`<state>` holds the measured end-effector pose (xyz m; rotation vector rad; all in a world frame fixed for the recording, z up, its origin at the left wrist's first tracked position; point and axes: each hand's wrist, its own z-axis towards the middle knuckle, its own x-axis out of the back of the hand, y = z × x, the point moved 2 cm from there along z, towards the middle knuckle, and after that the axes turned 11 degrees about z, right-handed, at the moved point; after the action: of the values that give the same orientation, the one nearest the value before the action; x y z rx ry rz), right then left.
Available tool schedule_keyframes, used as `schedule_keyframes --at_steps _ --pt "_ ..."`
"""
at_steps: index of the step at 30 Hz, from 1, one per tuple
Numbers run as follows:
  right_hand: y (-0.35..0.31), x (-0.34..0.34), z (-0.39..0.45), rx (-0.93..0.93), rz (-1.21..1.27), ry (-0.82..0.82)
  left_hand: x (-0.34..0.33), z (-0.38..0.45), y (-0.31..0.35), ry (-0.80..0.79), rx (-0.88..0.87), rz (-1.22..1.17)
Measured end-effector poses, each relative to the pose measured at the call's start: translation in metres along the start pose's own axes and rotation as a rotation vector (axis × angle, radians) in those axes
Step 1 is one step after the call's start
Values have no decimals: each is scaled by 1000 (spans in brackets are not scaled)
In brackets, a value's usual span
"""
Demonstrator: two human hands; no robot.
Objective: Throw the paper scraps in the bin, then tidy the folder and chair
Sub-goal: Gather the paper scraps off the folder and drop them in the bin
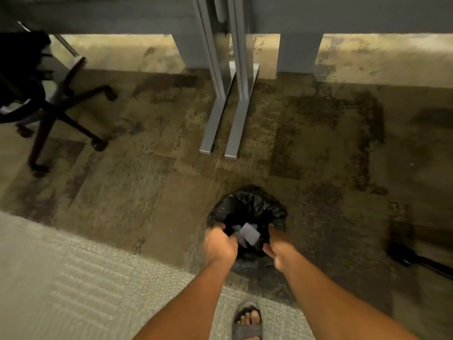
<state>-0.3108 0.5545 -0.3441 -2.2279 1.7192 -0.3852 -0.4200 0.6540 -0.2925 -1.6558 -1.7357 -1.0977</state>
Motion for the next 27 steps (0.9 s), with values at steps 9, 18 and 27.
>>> schedule_keyframes --at_steps 9,18,27 --pt "-85 72 -65 392 -282 53 34 -55 86 -19 -191 50" --pt "-201 211 -151 427 -243 336 53 -175 237 -8 -475 186" --pt "-274 393 -211 665 -115 515 19 -314 378 -83 -733 223"
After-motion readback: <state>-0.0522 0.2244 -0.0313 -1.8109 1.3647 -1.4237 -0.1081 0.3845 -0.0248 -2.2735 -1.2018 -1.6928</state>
